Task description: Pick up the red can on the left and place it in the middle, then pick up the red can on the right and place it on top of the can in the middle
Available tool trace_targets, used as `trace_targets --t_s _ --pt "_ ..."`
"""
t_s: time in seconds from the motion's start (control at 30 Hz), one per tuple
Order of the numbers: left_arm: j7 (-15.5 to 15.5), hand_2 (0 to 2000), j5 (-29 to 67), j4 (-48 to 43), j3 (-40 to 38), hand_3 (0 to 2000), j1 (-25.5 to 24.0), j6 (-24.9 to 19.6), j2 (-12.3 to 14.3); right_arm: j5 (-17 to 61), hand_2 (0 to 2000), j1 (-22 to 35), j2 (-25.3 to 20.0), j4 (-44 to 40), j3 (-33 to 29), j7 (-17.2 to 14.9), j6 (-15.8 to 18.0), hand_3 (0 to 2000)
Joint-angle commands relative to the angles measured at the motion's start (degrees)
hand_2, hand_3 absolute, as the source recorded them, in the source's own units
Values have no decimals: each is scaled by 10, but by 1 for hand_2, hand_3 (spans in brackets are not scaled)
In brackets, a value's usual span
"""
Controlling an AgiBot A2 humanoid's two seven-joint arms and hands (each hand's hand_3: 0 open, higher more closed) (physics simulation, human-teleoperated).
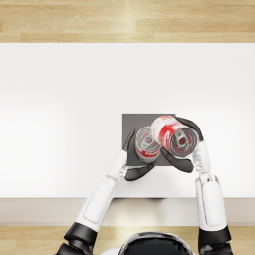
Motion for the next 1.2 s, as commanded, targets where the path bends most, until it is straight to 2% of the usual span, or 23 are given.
trace_targets --t_s 0.03,0.07,0.13,0.27,0.37,0.43,0.77,1.13,1.17,1.2 --pt "12 0 0 -253 -99 0 -101 0 -60 0 2000 51 -22 -1 25 -53 -13 1520" --pt "21 0 0 -280 -130 0 -114 0 -63 0 2000 60 -27 -6 28 -93 -27 1520" --pt "32 0 0 -303 -165 0 -134 1 -68 0 2000 74 -35 -23 40 -140 -42 1520" --pt "40 0 0 -312 -179 0 -167 1 -77 0 2000 94 -47 -58 58 -177 -52 1520" --pt "42 0 0 -321 -183 0 -183 1 -81 0 2000 102 -53 -93 64 -185 -54 1520" --pt "43 0 0 -336 -186 0 -187 1 -81 0 2000 100 -54 -81 56 -188 -53 1520" --pt "43 0 0 -356 -193 0 -186 1 -71 0 2000 30 -35 -82 63 -191 -29 1520" --pt "43 0 0 -347 -188 0 -189 1 -62 0 2000 23 -40 -118 46 -191 -10 1520" --pt "43 0 0 -347 -189 0 -190 1 -61 0 639 23 -41 -118 46 -189 -14 1193" --pt "43 0 0 -347 -189 0 -190 1 -60 0 0 25 -42 -116 47 -188 -12 867"
